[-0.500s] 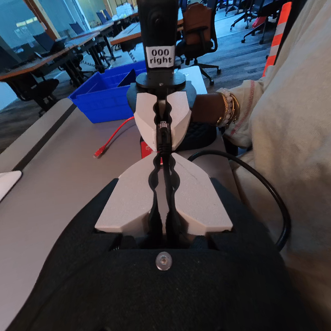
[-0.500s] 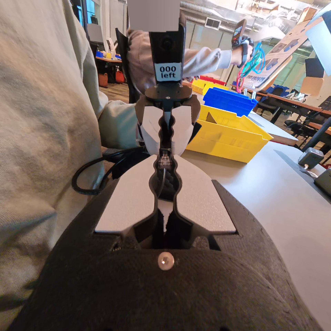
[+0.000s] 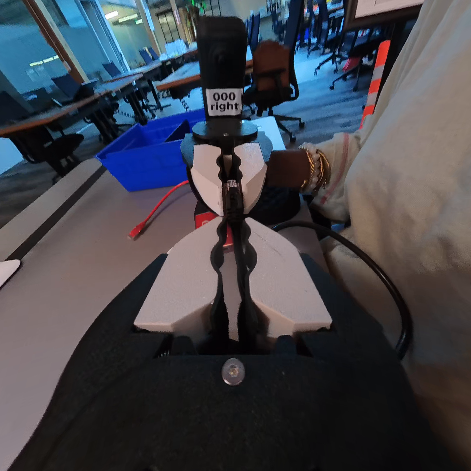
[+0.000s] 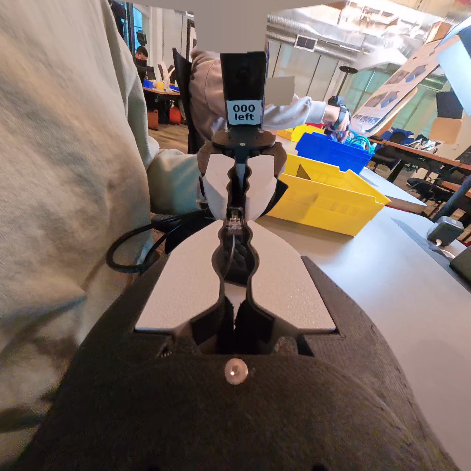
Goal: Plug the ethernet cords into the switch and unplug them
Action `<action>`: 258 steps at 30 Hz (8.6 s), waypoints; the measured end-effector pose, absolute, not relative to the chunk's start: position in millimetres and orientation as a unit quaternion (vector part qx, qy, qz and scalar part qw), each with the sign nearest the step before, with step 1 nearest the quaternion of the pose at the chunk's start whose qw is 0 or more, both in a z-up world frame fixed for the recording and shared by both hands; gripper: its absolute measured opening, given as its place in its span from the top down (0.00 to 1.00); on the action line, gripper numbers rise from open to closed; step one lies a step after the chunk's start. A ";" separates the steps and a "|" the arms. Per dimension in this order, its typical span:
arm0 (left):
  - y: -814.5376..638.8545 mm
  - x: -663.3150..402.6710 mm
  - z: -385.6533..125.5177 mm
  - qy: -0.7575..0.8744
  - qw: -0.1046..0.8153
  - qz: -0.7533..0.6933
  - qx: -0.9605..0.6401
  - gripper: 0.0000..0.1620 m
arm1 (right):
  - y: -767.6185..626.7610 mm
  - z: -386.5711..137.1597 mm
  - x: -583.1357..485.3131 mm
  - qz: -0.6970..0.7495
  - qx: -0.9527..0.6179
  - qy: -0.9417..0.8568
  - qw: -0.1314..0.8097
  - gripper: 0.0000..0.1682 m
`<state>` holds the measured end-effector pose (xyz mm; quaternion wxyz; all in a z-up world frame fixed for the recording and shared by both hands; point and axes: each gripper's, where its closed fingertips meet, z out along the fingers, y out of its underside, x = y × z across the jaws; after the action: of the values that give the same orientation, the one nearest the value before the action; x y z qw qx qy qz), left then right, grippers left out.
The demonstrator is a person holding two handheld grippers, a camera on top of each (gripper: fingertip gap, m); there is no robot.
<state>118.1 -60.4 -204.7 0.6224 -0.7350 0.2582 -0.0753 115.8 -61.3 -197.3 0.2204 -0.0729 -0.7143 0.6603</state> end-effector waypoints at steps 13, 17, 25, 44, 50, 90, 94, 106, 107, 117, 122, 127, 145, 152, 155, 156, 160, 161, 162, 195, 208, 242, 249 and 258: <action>-65.9 98.3 -220.0 0.235 0.554 -0.014 -0.799 0.94 | -3.5 -220.2 112.8 0.494 -0.177 -0.813 0.254 0.55; -65.0 97.2 -230.7 0.233 0.536 -0.021 -0.811 0.94 | 40.4 -268.0 120.4 0.346 -0.223 -0.887 0.208 0.52; -61.7 101.7 -243.4 0.236 0.514 -0.038 -0.824 0.94 | 57.2 -314.8 113.6 0.174 -0.245 -0.951 0.070 0.42; -46.9 89.6 -258.7 0.194 0.465 -0.018 -0.864 0.94 | 24.5 -283.6 112.6 0.350 -0.201 -0.906 0.128 0.58; -41.5 89.6 -272.9 0.193 0.427 -0.023 -0.883 0.94 | 12.0 -288.2 112.0 0.308 -0.192 -0.925 0.111 0.58; -30.6 59.8 -233.2 0.130 0.480 -0.003 -0.867 0.70 | 11.8 -287.0 98.8 0.356 -0.227 -0.891 0.165 0.58; -57.1 15.2 -168.2 0.031 0.604 0.078 -0.793 0.67 | 30.8 -281.5 88.5 0.361 -0.296 -0.864 0.190 0.58; -156.9 -21.3 -131.3 -0.033 0.590 0.208 -0.779 0.71 | 30.9 -317.1 79.4 0.293 -0.340 -0.881 0.148 0.59; -165.4 -24.2 -129.7 -0.036 0.588 0.209 -0.781 0.71 | 31.2 -317.9 79.5 0.291 -0.339 -0.883 0.146 0.59; -292.1 -92.9 -173.1 -0.205 0.410 0.275 -0.845 0.71 | 33.4 -327.0 82.6 0.271 -0.336 -0.893 0.127 0.59; -315.1 -100.9 -235.4 -0.241 0.324 0.172 -0.898 0.76 | 33.7 -327.3 82.5 0.272 -0.335 -0.893 0.130 0.58; -315.5 -102.0 -277.6 -0.242 0.244 0.118 -0.932 0.77 | 34.2 -326.5 82.6 0.275 -0.336 -0.891 0.131 0.59; -291.6 -99.2 -257.9 -0.247 0.354 0.106 -0.896 0.92 | 47.1 -266.0 89.6 0.360 -0.345 -0.830 0.251 0.53; -264.7 -87.3 -139.1 -0.143 0.498 0.317 -0.794 0.93 | 24.0 -238.9 91.8 0.423 -0.313 -0.792 0.311 0.55; -234.1 -59.8 -109.2 -0.049 0.525 0.388 -0.756 0.93 | 7.8 -223.1 92.5 0.463 -0.288 -0.771 0.329 0.58; -221.9 -51.3 -105.4 -0.015 0.520 0.416 -0.746 0.93 | 1.5 -217.6 93.0 0.479 -0.281 -0.764 0.329 0.58; -164.5 -15.2 -118.7 0.124 0.489 0.465 -0.728 0.93 | -19.5 -196.1 93.7 0.536 -0.257 -0.735 0.325 0.59; -150.0 -5.4 -126.6 0.152 0.488 0.456 -0.728 0.93 | -25.3 -189.3 93.6 0.556 -0.251 -0.725 0.321 0.59; -136.4 4.7 -135.3 0.182 0.489 0.446 -0.727 0.93 | -31.5 -181.4 93.2 0.579 -0.247 -0.710 0.315 0.60; -25.6 23.8 -162.7 -0.189 0.770 -0.283 -0.540 0.70 | -19.0 -108.2 109.3 0.919 -0.164 -0.343 0.108 0.97; -72.1 29.7 -158.3 0.020 0.626 -0.099 -0.773 0.94 | 5.0 -155.7 89.5 0.683 -0.261 -0.583 0.354 0.63; -63.6 97.8 -163.1 0.185 0.660 -0.078 -0.724 0.91 | -59.5 -155.9 101.7 0.734 -0.142 -0.631 0.208 0.93; -63.5 105.9 -174.8 0.180 0.652 -0.101 -0.730 0.89 | -64.1 -156.2 106.0 0.748 -0.126 -0.620 0.201 0.93; -64.8 108.5 -174.3 0.164 0.655 -0.121 -0.727 0.94 | -64.8 -155.9 108.4 0.749 -0.114 -0.618 0.211 0.93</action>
<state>108.5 -64.8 -174.3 0.6552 -0.7274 0.1637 -0.1214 108.4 -64.8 -155.9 0.2106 -0.1142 -0.6179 0.7489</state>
